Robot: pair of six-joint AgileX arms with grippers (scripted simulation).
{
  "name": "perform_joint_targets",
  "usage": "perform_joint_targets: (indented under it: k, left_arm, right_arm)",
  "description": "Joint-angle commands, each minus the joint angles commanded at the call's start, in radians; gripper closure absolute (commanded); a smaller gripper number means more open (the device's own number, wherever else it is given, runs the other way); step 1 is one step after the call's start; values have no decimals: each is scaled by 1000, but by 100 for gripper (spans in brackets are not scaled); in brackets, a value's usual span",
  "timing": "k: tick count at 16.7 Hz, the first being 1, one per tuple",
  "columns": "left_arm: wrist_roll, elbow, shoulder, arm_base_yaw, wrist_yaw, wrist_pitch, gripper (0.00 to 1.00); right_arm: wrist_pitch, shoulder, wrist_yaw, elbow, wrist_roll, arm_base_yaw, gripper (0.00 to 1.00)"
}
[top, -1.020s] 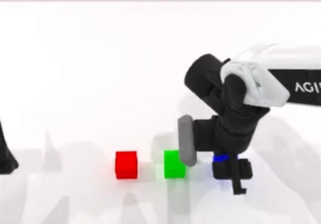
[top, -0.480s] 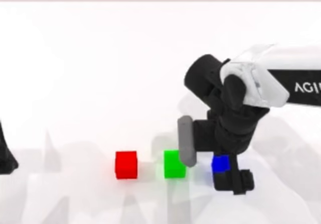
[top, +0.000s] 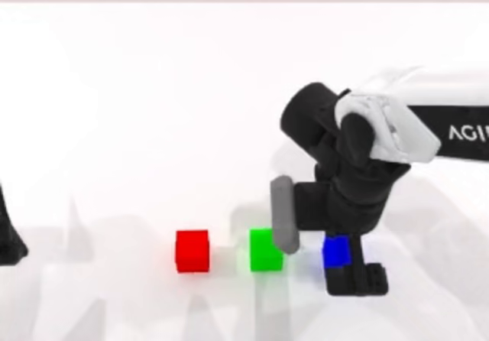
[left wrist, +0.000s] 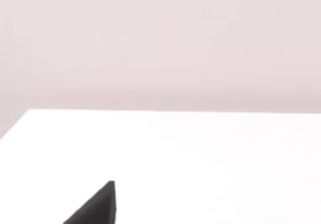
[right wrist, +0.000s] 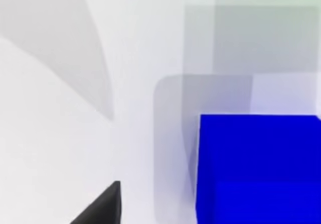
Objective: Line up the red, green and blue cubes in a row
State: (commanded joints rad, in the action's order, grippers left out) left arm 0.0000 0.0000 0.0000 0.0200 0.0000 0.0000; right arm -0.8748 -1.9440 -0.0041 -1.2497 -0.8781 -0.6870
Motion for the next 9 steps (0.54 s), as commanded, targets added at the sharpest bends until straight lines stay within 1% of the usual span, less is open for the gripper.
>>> perform_joint_targets:
  k: [2,7,9]
  left_arm:
    - [0,0,0,0,0,0,0]
    - [0,0,0,0,0,0,0]
    - [0,0,0,0,0,0,0]
  right_arm:
    - [-38,11,0,-31,-3,-4,0]
    - [-229,69,-1,-150,-4,-6,0]
    - [-258,84,0,-172,-3,-6,0]
